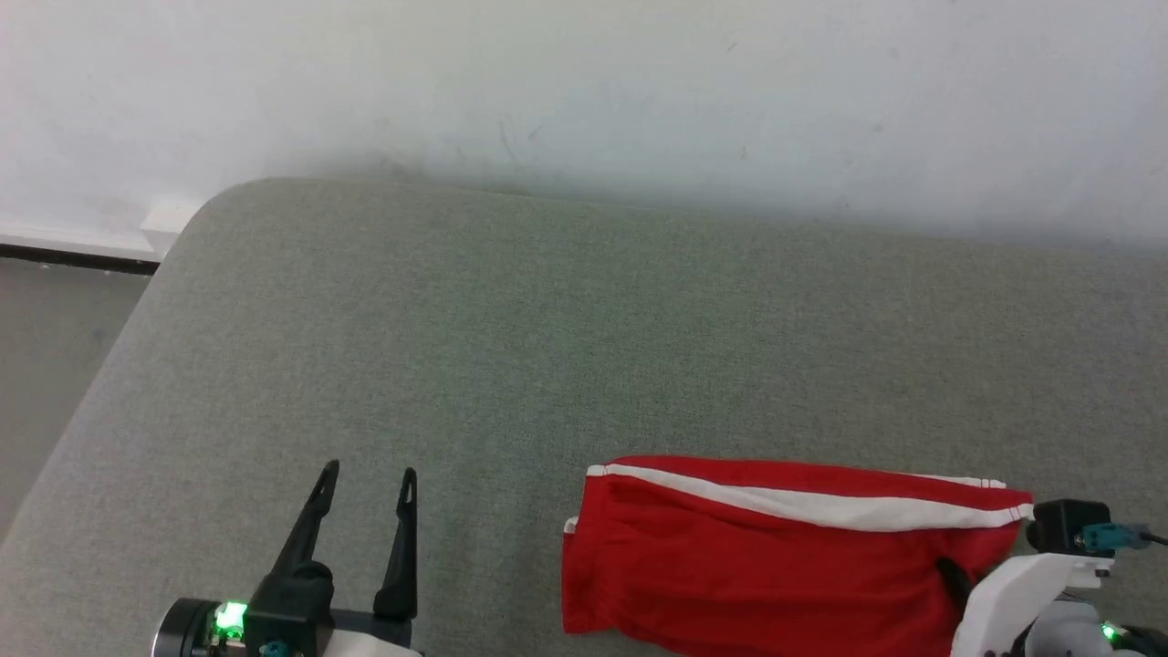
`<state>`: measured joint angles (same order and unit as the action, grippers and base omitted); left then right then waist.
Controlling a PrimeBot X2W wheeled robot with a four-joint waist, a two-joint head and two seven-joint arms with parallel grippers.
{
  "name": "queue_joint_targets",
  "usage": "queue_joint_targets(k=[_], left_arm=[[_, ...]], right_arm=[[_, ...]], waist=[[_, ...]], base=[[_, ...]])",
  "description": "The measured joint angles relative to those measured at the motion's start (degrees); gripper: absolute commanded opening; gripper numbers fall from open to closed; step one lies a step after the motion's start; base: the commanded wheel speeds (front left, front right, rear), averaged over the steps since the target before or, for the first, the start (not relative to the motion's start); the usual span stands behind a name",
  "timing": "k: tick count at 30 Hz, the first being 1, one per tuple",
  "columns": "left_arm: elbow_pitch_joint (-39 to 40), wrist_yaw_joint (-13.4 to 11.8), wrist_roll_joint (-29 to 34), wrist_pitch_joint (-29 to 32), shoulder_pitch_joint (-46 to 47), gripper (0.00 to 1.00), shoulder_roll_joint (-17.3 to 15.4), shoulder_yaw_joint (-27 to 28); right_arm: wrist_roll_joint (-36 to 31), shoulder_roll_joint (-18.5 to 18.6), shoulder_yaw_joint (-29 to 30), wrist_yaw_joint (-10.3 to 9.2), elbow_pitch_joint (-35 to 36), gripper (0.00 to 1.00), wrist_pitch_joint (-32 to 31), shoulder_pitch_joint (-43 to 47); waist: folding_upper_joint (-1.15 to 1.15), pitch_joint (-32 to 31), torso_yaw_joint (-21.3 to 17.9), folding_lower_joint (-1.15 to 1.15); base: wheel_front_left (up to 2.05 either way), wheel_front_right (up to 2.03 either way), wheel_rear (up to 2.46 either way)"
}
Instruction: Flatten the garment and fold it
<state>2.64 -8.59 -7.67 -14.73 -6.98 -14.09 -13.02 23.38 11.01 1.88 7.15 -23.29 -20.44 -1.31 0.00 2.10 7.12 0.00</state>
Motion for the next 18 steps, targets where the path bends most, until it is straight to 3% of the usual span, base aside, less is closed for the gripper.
queue_joint_targets(k=[7, 14, 18], left_arm=[[-0.3, 1.5, 1.3, 0.0, 0.0, 1.00, 1.6, 1.2], [-0.9, 3.0, 2.1, 0.0, -0.2, 1.00, 2.8, 2.2], [-1.2, 3.5, 2.2, 0.0, -1.1, 1.00, 3.4, 2.8]], right_arm=[[-0.1, 0.3, 1.2, 0.55, -2.1, 0.00, 2.9, -0.9], [-3.5, 3.4, 10.8, 0.47, -4.8, 0.00, 3.5, -1.2], [-5.2, 4.5, 12.6, 0.47, -4.1, 0.00, 2.7, -0.8]], waist=[[0.00, -0.6, -0.4, 0.00], [0.00, -1.6, -1.0, 0.01], [0.00, -2.3, -1.6, 0.01]], base=[[0.00, 0.00, 0.00], [0.00, 0.00, 0.00], [0.00, 0.00, 0.00]])
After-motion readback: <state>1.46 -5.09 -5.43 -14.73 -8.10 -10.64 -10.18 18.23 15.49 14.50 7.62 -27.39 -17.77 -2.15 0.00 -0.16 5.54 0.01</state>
